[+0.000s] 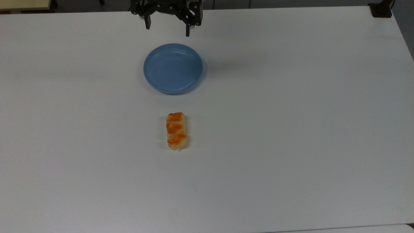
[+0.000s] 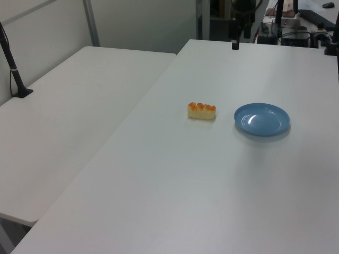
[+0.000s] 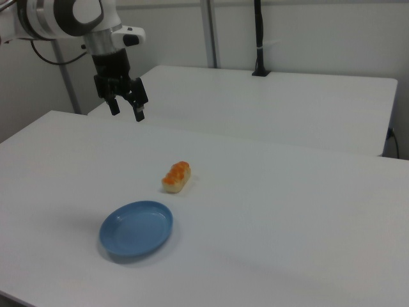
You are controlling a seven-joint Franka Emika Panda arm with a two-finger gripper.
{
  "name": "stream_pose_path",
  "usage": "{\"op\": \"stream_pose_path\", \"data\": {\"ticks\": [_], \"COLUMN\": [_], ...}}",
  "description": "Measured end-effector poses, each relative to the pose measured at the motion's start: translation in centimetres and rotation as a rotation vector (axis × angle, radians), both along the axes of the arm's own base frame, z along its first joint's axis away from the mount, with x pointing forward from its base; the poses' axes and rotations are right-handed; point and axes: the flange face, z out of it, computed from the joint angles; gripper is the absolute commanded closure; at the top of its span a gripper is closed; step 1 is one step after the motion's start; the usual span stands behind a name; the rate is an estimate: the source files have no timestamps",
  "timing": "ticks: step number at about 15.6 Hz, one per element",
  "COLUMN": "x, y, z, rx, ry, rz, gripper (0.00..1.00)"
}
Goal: Put the bread on the table
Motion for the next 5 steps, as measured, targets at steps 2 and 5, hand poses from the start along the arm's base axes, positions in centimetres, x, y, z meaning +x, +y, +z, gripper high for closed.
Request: {"op": "stream_pose_path", "data": {"ticks": [2, 5], "x": [-0.08, -0.09], "y": [-0.32, -0.32], "z": [-0.07, -0.14], "rx": [0.000, 0.000], "ry": [0.003, 0.004], "rz": [-0.005, -0.004], "gripper": [0.00, 0.00]}}
